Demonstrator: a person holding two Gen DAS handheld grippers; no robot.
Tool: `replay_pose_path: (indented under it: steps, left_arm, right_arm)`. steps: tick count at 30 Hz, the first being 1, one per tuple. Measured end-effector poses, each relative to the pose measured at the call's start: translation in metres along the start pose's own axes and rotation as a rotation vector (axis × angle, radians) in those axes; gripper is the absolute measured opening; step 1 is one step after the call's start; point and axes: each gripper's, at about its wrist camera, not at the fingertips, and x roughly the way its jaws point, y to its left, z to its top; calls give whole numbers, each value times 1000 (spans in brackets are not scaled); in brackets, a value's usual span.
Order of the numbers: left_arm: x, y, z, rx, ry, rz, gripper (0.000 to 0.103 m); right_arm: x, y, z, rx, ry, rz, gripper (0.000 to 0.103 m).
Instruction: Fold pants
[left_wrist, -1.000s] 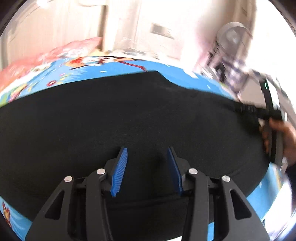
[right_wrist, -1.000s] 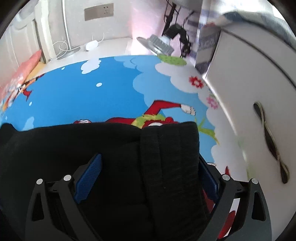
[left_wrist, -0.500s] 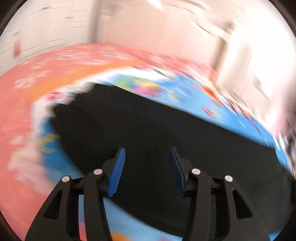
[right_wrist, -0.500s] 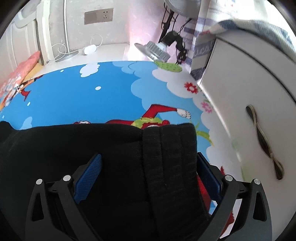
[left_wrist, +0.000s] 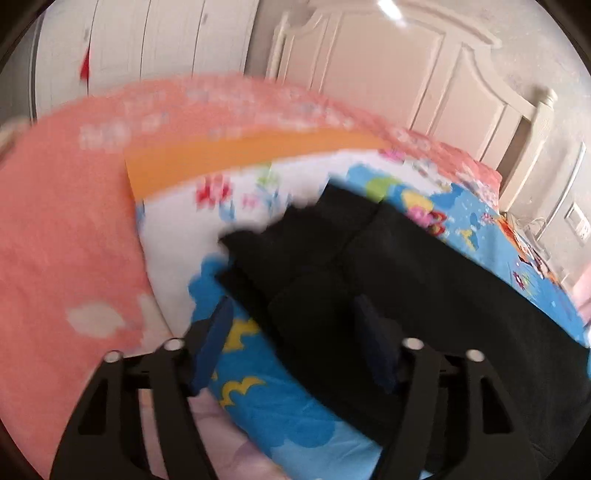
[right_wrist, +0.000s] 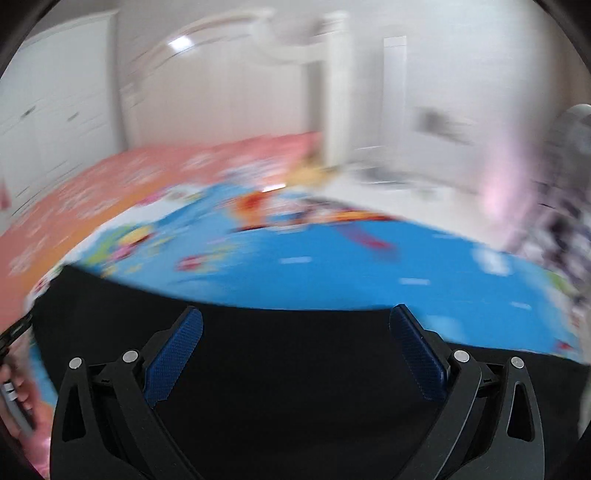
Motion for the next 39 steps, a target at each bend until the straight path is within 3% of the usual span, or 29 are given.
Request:
replay_pose_path:
  steps: [3, 7, 9, 11, 13, 14, 16, 17, 18, 19, 21, 24, 26, 29, 31, 34, 36, 39]
  left_arm:
    - [-22, -30, 13, 114, -83, -75, 50]
    - [-21, -62, 45, 227, -116, -111, 24]
    - [-8, -78, 59, 287, -104, -106, 24]
    - [16, -91, 68, 336, -74, -89, 24]
    - [45, -100, 69, 371, 6, -94, 24]
    - [70, -102, 67, 384, 93, -97, 26]
    - [99, -100, 62, 420, 131, -20, 24]
    - [107, -100, 59, 468, 113, 40, 32]
    - [111, -96, 60, 469, 122, 59, 41]
    - [110, -86, 66, 400, 125, 50, 52]
    - [102, -71, 71, 306, 127, -11, 52]
    - [59, -60, 69, 259, -11, -51, 49]
    - [35, -45, 63, 181, -53, -96, 49]
    - [27, -31, 45, 159, -13, -102, 48]
    - [44, -29, 28, 217, 92, -76, 50]
    - [35, -20, 23, 206, 76, -98, 51]
    - [11, -10, 27, 153, 16, -124, 51]
    - [-12, 15, 24, 23, -10, -140, 51]
  right_arm:
    - [47, 70, 3, -64, 98, 77, 98]
    - [84, 114, -12, -58, 225, 99, 98]
    - [97, 124, -27, -115, 292, 65, 98]
    - [96, 126, -28, -108, 288, 70, 99]
    - [97, 125, -30, -102, 294, 82, 99]
    - [96, 126, -31, -108, 292, 78, 98]
    - [94, 127, -32, -116, 283, 65, 98]
    - [92, 128, -33, -120, 278, 58, 98]
    - [92, 128, -33, -120, 277, 58, 98]
    - [92, 128, -32, -116, 278, 58, 98]
    - [94, 128, -30, -119, 279, 59, 98]
    - [96, 126, -30, -117, 282, 66, 99]
    - [96, 126, -30, -119, 280, 63, 99]
    - [96, 125, -31, -120, 278, 59, 98]
    - [96, 126, -31, -121, 277, 58, 98]
    - [95, 126, -32, -119, 277, 61, 98]
    - [97, 126, -31, -116, 278, 63, 98]
    - [96, 126, -31, -116, 277, 63, 98]
